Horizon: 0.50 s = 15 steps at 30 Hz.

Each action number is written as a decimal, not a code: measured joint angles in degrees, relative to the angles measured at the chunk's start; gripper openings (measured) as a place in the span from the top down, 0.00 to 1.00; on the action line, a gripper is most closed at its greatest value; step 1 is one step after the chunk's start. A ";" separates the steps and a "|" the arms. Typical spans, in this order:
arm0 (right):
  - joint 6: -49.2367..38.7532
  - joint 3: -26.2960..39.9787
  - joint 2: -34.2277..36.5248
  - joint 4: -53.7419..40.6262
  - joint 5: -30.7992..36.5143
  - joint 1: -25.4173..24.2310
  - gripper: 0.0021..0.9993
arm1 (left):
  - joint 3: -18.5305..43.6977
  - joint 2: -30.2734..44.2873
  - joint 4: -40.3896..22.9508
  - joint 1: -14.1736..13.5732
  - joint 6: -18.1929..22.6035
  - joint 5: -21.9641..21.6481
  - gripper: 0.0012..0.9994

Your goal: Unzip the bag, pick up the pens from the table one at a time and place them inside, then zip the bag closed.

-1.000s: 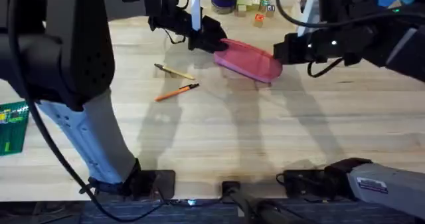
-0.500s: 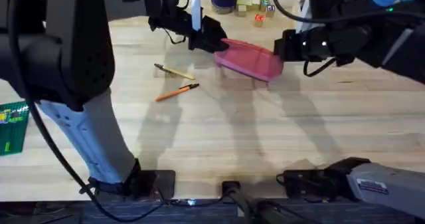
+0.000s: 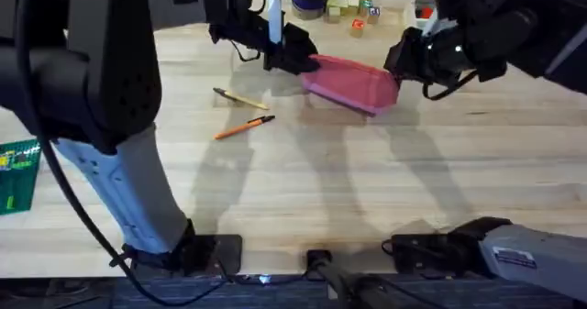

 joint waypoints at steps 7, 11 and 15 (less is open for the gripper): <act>15.28 0.06 0.40 -0.43 -0.62 -0.02 0.97 | 0.00 0.00 -0.01 0.13 0.00 -0.11 0.96; 20.44 0.44 3.54 -0.04 -0.25 -0.15 0.97 | 0.00 0.00 0.02 0.26 0.00 -0.34 0.96; 23.22 0.53 5.88 0.77 -0.09 -0.15 0.97 | 0.00 0.00 0.02 0.35 -0.01 -0.43 0.96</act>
